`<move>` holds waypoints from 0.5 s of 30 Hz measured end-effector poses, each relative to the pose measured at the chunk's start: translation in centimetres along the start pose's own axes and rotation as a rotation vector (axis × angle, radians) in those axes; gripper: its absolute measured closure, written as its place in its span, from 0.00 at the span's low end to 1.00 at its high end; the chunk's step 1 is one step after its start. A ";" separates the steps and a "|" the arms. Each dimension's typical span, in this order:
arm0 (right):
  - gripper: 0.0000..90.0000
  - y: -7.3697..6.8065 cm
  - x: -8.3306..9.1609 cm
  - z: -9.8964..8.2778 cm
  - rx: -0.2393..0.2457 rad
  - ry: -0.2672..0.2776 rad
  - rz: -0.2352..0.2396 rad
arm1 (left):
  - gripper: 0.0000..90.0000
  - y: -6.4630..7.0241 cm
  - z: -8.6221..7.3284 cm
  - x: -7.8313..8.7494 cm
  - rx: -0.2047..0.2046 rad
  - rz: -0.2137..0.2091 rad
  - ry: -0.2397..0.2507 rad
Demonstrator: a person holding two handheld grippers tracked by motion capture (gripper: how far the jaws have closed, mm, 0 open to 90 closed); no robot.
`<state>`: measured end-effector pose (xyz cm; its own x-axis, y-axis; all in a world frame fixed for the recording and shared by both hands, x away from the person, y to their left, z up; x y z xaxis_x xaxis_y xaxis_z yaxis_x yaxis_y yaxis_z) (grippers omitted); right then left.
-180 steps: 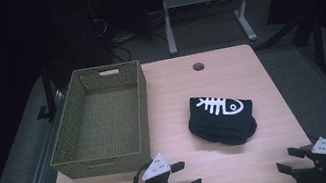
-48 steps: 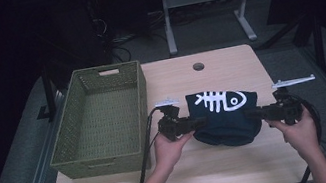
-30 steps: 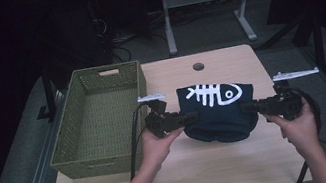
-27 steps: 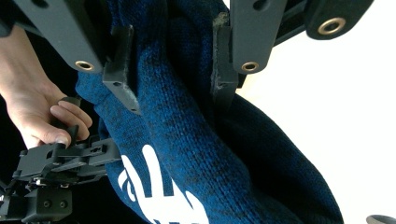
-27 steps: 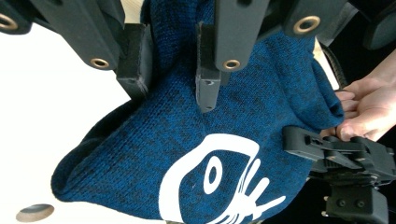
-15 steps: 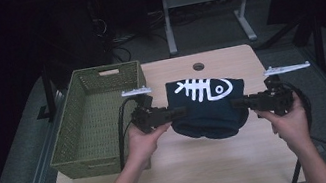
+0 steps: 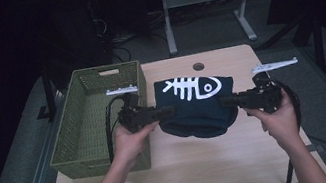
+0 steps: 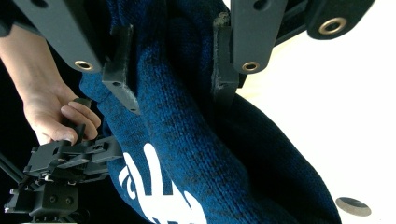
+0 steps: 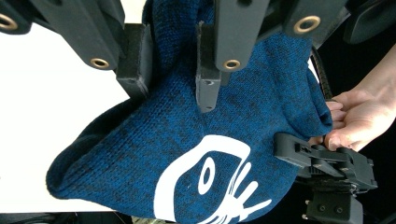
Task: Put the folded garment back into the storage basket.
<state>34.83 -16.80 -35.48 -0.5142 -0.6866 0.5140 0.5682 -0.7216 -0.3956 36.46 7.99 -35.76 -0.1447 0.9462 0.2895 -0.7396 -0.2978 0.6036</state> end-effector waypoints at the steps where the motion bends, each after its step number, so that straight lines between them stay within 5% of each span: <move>1: 0.79 -0.1 -0.1 0.1 0.004 -0.001 0.001 | 0.68 0.0 0.0 0.1 -0.002 0.001 -0.001; 15: 0.79 -1.6 -0.8 0.9 0.020 -0.007 0.018 | 0.67 0.2 0.5 2.0 -0.010 0.005 -0.005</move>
<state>34.92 -15.01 -34.59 -0.4998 -0.6986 0.5121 0.5896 -0.7075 -0.3897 36.35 9.78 -34.70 -0.1448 0.9440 0.2965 -0.7457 -0.3011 0.5944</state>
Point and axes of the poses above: each handheld gripper's, and its own axes: x roughly backward along the jaws, z roughly out of its top, y roughly to its right, the point moved 7 cm from there along -x, roughly forward along the jaws, and after that the axes turned 8 degrees about -z, right-handed, at the moved point
